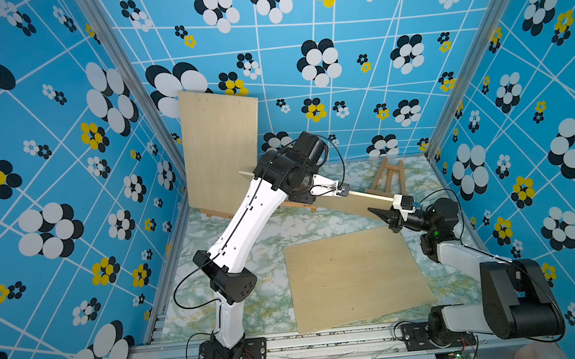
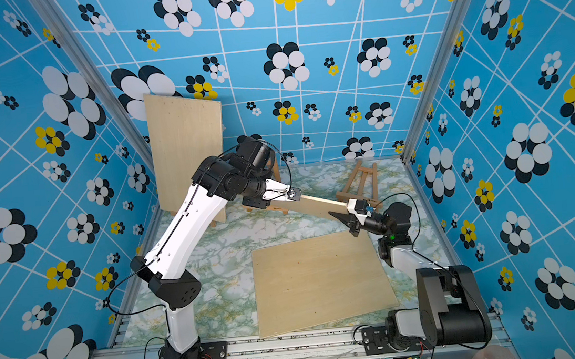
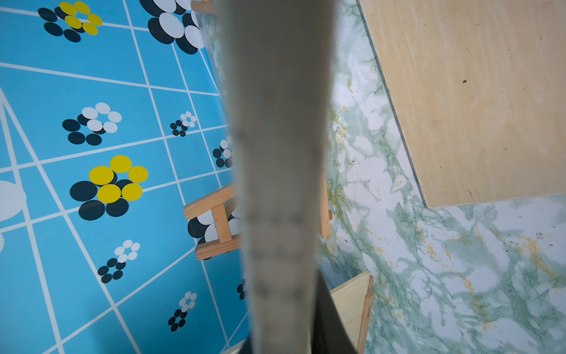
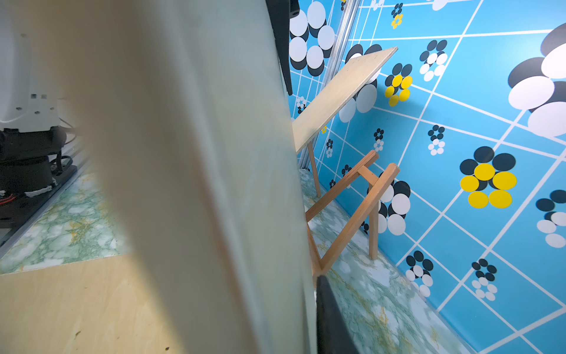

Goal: Assemble the easel
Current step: Place the drawing board on the easel.

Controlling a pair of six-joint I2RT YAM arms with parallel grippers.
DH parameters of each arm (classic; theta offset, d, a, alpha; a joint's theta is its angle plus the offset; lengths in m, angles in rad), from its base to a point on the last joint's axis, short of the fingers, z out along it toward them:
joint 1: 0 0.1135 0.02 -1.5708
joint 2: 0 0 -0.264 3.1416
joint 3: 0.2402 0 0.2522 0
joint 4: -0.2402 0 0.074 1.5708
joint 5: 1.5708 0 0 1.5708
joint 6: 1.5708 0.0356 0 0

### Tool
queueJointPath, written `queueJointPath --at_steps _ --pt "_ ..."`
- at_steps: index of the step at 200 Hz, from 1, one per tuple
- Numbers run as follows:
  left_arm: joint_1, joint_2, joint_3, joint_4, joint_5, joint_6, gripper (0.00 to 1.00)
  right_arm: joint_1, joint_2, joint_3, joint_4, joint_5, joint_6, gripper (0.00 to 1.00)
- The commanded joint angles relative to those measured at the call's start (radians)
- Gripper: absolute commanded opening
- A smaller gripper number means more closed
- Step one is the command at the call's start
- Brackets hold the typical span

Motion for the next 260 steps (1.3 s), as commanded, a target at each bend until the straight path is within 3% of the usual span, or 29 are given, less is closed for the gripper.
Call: queueJointPath --at_steps 1,37,79,146,166,203,207,260 --pt "-0.076 0.027 0.025 0.247 0.165 -0.073 0.19 0.012 0.009 0.077 -0.125 0.295 0.326 0.00" --pt "-0.074 0.030 0.022 0.248 0.164 -0.076 0.25 0.011 0.012 0.085 -0.155 0.297 0.305 0.00" --pt "-0.070 0.029 0.019 0.261 0.156 -0.082 0.24 0.011 0.017 0.098 -0.170 0.307 0.280 0.00" --pt "-0.063 0.029 0.003 0.270 0.152 -0.091 0.25 0.009 0.042 0.208 -0.334 0.306 0.129 0.00" --pt "-0.062 0.030 0.001 0.271 0.150 -0.091 0.39 0.005 0.069 0.236 -0.346 0.279 0.122 0.00" --pt "-0.058 0.030 0.001 0.271 0.152 -0.088 0.42 -0.012 0.116 0.262 -0.325 0.249 0.131 0.00" --pt "-0.056 0.031 0.001 0.272 0.152 -0.088 0.47 -0.011 0.121 0.263 -0.316 0.251 0.133 0.00" --pt "-0.046 0.026 0.001 0.289 0.170 -0.104 0.59 -0.020 0.178 0.314 -0.304 0.243 0.131 0.00"
